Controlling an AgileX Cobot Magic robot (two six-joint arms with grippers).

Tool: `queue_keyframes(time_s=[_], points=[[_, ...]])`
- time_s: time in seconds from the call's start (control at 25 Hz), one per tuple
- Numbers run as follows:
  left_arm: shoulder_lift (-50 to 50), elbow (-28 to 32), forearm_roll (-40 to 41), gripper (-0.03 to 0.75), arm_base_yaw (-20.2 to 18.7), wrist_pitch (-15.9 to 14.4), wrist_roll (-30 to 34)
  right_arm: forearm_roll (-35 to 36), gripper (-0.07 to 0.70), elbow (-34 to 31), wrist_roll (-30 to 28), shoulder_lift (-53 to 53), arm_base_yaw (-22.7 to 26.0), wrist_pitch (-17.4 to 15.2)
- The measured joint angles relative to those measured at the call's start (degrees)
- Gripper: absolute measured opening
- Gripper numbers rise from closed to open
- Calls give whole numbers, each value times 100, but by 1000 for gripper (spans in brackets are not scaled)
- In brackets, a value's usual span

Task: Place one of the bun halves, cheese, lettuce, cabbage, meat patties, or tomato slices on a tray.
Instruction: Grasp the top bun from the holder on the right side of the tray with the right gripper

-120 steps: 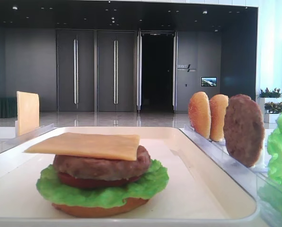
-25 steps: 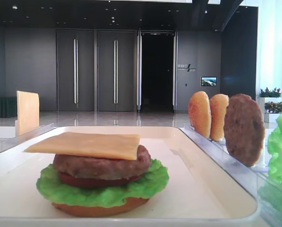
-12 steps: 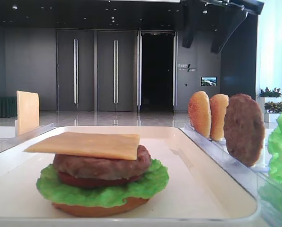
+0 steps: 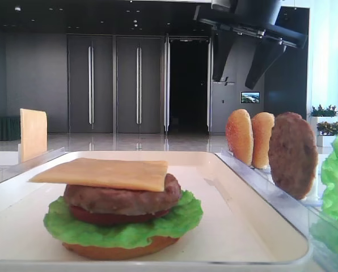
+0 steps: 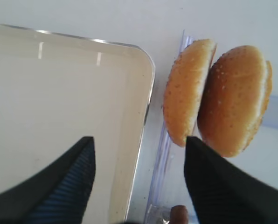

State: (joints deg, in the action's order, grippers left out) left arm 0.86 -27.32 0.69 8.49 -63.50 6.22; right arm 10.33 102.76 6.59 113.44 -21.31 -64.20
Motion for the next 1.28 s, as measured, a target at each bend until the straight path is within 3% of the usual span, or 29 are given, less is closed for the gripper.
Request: queue_keyframes(time_s=[0.6, 1.28], points=[[0, 0, 0, 265, 0, 0, 0, -5, 432, 0, -170, 254, 201, 337], [0, 0, 0, 265, 0, 0, 0, 0, 438, 5, -279, 548, 208, 469]])
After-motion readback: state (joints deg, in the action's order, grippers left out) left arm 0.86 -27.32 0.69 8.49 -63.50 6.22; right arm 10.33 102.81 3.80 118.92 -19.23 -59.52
